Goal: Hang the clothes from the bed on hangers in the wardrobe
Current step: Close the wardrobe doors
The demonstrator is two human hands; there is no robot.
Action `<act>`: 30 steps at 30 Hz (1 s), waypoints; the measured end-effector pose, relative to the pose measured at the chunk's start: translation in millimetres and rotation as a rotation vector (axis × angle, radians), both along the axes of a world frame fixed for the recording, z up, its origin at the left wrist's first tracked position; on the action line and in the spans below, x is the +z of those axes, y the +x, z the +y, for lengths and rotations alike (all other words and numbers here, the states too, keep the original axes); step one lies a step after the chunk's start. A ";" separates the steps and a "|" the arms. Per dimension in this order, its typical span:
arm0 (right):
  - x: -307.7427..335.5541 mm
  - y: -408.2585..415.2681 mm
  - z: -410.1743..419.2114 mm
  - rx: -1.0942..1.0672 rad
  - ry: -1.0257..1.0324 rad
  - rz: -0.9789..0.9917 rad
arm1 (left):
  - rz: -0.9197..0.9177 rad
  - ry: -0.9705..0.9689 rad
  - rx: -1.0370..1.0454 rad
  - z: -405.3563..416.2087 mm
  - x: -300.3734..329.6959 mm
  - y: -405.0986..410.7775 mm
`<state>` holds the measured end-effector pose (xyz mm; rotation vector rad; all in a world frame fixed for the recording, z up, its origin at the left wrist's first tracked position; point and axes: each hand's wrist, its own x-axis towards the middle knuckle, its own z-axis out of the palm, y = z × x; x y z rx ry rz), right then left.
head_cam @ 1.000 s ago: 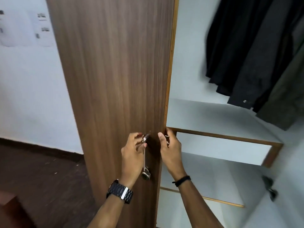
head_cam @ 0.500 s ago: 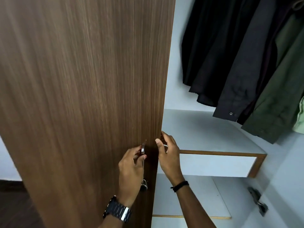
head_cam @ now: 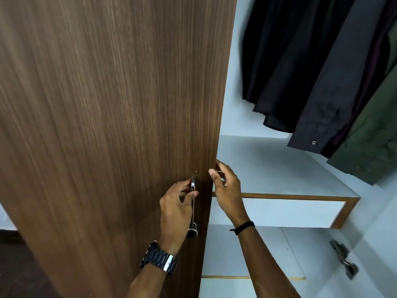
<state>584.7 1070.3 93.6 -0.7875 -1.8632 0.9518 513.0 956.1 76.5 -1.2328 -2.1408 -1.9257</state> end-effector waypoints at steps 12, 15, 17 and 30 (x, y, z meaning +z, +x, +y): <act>3.5 24.3 -29.0 0.028 -0.077 0.052 | 0.096 0.077 0.101 -5.6 13.6 37.7; -8.4 47.8 -42.3 0.019 -0.127 0.088 | 0.068 0.177 0.087 -8.6 13.8 56.3; -17.2 69.8 -52.3 -0.001 -0.173 0.121 | 0.056 0.189 0.102 -9.6 10.5 72.1; -43.2 292.2 -118.0 -0.356 -0.196 0.244 | -0.053 0.038 -0.569 -36.8 -17.0 278.0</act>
